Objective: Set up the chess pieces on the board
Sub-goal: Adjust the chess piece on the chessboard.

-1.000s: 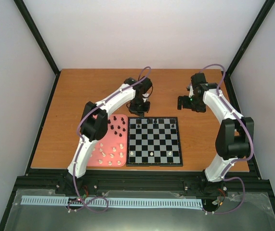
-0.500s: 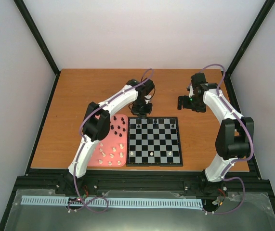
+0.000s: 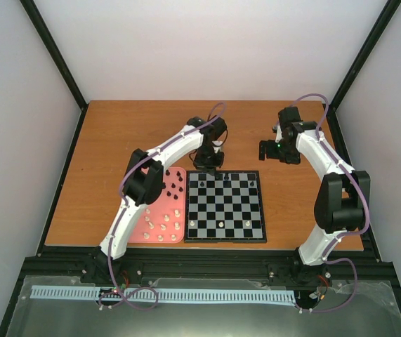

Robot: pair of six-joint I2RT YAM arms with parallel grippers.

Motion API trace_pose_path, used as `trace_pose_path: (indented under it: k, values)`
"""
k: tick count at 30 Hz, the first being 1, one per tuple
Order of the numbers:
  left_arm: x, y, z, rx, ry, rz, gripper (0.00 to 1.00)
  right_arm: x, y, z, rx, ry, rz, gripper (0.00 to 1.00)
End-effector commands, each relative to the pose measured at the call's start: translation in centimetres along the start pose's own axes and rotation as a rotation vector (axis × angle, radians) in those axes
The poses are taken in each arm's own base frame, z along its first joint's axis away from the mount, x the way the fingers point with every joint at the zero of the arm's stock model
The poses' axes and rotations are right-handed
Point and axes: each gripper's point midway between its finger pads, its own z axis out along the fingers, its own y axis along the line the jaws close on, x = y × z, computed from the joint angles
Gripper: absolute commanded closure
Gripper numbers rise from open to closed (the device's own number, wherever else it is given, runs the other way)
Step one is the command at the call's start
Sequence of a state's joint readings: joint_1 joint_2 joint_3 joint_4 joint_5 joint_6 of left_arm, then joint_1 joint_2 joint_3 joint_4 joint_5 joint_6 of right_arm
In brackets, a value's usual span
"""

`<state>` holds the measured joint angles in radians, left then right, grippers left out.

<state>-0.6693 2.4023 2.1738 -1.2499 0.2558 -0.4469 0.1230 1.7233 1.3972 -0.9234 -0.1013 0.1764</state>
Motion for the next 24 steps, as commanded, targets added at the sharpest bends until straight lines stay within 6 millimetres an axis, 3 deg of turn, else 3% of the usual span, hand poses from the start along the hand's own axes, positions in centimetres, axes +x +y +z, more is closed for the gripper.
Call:
trace_pose_path:
  k: [1, 13, 24]
  values:
    - [-0.6, -1.3, -0.5, 0.037, -0.019, 0.019, 0.99, 0.0, -0.6, 0.2, 0.012, -0.006, 0.006, 0.0]
    - [-0.6, 0.4, -1.1, -0.047, -0.037, 0.019, 0.99, -0.1, -0.4, 0.2, 0.005, -0.006, 0.008, 0.0]
    - [-3.8, 4.8, -8.8, -0.135, -0.246, -0.072, 0.7, -0.2, -0.2, 0.3, -0.006, -0.003, 0.007, 0.0]
